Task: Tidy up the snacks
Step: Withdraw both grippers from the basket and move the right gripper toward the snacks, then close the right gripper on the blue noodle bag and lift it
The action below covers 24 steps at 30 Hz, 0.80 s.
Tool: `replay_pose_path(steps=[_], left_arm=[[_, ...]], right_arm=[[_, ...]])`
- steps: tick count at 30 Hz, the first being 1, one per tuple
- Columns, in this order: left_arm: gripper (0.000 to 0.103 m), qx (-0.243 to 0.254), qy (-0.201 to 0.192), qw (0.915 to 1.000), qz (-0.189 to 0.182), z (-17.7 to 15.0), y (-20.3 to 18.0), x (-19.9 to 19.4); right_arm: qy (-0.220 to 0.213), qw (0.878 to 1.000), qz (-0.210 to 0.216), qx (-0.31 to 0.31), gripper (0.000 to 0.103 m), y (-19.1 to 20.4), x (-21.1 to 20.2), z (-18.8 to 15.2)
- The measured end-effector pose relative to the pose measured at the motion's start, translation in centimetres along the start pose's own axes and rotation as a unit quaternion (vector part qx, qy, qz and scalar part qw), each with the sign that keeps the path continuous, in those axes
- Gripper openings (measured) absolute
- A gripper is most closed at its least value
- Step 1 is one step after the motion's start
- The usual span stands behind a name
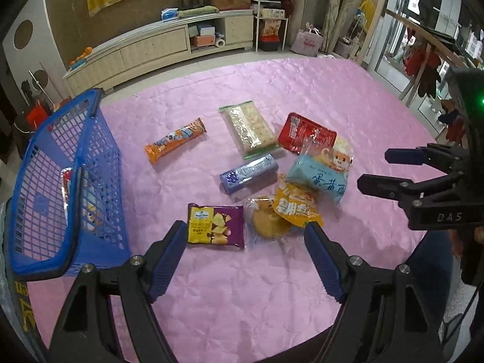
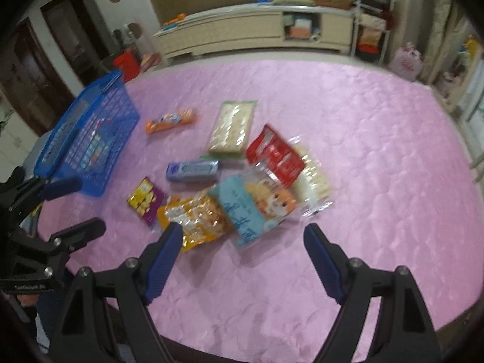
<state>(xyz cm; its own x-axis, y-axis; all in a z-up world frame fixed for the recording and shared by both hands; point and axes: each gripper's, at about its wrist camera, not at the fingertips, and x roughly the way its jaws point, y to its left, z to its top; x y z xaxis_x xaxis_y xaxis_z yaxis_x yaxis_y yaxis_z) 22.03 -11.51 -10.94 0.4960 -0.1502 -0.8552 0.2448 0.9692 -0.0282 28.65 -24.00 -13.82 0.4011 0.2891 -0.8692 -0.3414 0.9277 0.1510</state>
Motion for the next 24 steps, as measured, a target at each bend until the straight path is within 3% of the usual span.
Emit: replay_pose_path(steps=[7,13,24], left_arm=[[0.078,0.008,0.015,0.9998,-0.013,0.0,-0.4,2.4],[0.078,0.027,0.025,0.9992,-0.015,0.5,-0.9,4.2],[0.078,0.019,0.041,0.9983,-0.037,0.7,0.1,6.2]], right_arm=[[-0.009,0.995,-0.045,-0.085,0.086,0.7,2.0,0.1],[0.007,0.994,-0.035,-0.106,0.087,0.5,4.4,0.9],[0.066,0.984,-0.022,-0.165,0.087,0.8,8.7,2.1]])
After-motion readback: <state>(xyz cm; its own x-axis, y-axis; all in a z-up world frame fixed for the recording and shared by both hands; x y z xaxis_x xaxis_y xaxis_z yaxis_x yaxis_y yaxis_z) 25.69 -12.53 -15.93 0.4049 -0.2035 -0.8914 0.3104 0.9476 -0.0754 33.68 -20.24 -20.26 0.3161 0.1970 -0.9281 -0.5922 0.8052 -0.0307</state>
